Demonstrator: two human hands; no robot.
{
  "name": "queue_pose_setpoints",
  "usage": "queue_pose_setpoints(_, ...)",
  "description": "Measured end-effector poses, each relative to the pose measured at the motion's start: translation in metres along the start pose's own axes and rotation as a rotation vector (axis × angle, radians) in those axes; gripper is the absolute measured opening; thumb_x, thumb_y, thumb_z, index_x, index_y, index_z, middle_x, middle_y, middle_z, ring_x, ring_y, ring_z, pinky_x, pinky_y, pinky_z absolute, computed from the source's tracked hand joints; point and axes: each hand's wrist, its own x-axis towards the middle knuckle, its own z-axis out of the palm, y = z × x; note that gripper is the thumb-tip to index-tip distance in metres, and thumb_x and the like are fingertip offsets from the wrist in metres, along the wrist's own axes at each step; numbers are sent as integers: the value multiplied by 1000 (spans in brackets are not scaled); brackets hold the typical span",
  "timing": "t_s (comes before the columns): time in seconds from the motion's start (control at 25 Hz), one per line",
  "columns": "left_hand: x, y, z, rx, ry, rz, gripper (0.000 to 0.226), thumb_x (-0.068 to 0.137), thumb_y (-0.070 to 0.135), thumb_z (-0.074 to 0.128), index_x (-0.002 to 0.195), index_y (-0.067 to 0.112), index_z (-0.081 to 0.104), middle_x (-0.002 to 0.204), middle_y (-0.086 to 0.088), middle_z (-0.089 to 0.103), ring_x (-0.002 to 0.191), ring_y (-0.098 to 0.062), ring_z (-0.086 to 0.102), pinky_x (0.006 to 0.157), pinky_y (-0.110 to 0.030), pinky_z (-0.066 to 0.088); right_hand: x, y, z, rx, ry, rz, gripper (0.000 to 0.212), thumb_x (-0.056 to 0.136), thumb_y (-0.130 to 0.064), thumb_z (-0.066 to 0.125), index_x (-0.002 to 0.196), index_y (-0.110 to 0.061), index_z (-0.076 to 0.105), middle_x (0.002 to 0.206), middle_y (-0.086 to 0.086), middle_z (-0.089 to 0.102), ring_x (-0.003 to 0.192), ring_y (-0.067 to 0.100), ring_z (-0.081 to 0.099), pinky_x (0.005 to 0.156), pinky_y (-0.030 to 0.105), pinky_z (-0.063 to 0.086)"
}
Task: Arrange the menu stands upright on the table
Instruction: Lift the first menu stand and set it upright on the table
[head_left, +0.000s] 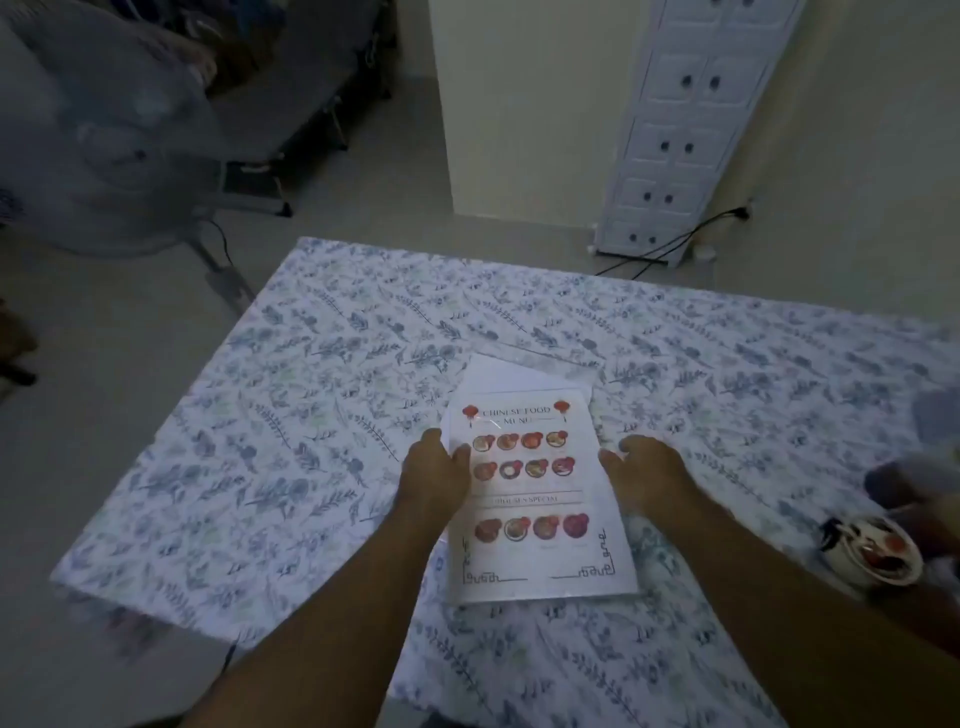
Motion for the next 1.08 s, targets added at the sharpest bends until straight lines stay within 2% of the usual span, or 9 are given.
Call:
queue_pose_setpoints(0.08,13,-9,3,-24,-6,-87,42,101,29,58,134,2,58,134,-20,66,125,-37,62,96,-32,46,8,2,8,47,-27,44,37,100,-34,56,98,-2,74,98,16,71,94,31,68,80,33,48)
queue_pose_setpoints(0.2,26,-26,6,-109,-43,-186,30,97,25,66,112,0,72,115,-18,75,109,-37,70,100,-46,56,11,9,21,143,26,124,42,97,-25,60,57,-13,55,58,2,56,55,17,51,54,26,38)
queue_pose_setpoints(0.28,29,-29,5,-214,-69,-240,28,95,23,69,89,-4,75,89,-18,77,78,-33,73,87,-52,62,10,10,23,223,25,141,38,97,-23,62,62,-9,62,61,6,63,57,20,59,56,28,48)
queue_pose_setpoints(0.36,32,-31,3,-267,-94,-270,30,95,20,71,87,-9,72,86,-23,77,67,-32,70,82,-53,64,9,9,21,257,5,151,31,98,-23,61,85,1,74,82,16,75,80,31,72,75,39,58)
queue_pose_setpoints(0.44,31,-28,1,-298,-124,-265,29,94,17,72,91,-11,71,91,-27,77,78,-38,75,83,-53,64,7,13,18,272,-5,164,32,99,-22,59,97,7,74,93,22,76,91,37,72,86,45,59)
queue_pose_setpoints(0.64,-6,-9,13,-303,-260,-168,22,95,17,71,87,-3,71,89,-19,78,82,-35,78,72,-44,67,-24,50,-7,291,39,202,28,100,-21,57,98,0,74,96,17,76,89,31,71,82,39,56)
queue_pose_setpoints(0.76,-25,23,23,-360,-264,7,19,95,19,72,85,3,71,86,-18,79,84,-39,77,64,-36,66,-47,78,-35,407,195,181,22,98,-20,60,89,-6,74,88,13,76,82,31,72,81,46,60)
queue_pose_setpoints(0.92,-35,74,36,-436,-274,188,12,94,20,73,93,8,75,93,-13,80,89,-32,78,73,-41,67,-57,109,-78,555,375,113,9,96,-20,65,94,-13,70,89,8,76,84,31,73,80,50,60)
queue_pose_setpoints(1.08,-37,107,51,-494,-285,303,7,95,19,71,95,13,74,97,-9,81,94,-28,78,77,-42,67,-50,128,-98,640,533,43,9,96,-14,67,101,-8,69,86,6,72,83,26,71,75,36,58)
